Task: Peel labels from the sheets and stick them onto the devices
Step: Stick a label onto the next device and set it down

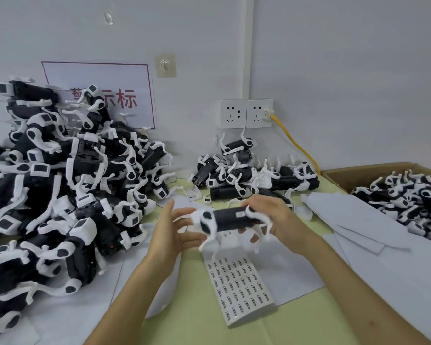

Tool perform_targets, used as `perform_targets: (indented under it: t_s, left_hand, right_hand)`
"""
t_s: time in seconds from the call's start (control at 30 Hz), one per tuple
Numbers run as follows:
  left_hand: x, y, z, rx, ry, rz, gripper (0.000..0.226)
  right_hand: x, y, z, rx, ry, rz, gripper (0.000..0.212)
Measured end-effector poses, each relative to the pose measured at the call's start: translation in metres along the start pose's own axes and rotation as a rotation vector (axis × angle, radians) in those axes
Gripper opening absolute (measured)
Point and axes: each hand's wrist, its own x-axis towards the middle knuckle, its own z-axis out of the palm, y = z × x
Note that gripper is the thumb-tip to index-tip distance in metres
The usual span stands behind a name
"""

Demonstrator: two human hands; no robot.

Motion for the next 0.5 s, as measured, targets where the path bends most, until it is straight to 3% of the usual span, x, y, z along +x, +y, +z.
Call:
perform_targets:
  t_s: [0.1,0.17,0.23,0.33,0.5]
  left_hand:
    - [0.004,0.002,-0.009,-0.292,0.095,0.003,0.056]
    - [0.006,0.002,-0.014,-0.445,0.143,0.001,0.055]
    - [0.007,0.001,-0.017,-0.519,0.173,0.019,0.055]
    - [0.007,0.002,-0.017,-0.605,0.185,0.043,0.058]
    - [0.010,0.002,-0.022,-0.703,0.203,0.027,0.076]
  right_hand:
    - [0.001,-0.010,-0.014,0.470,0.117,-0.030,0.040]
    - [-0.001,-0.011,-0.035,1.029,0.169,-0.205,0.045]
    - [-0.007,-0.009,-0.056,1.283,0.186,-0.305,0.056]
    - [-0.002,0.004,-0.061,1.071,0.347,-0.164,0.059]
    - [0.009,0.019,-0.032,0.810,0.510,0.097,0.040]
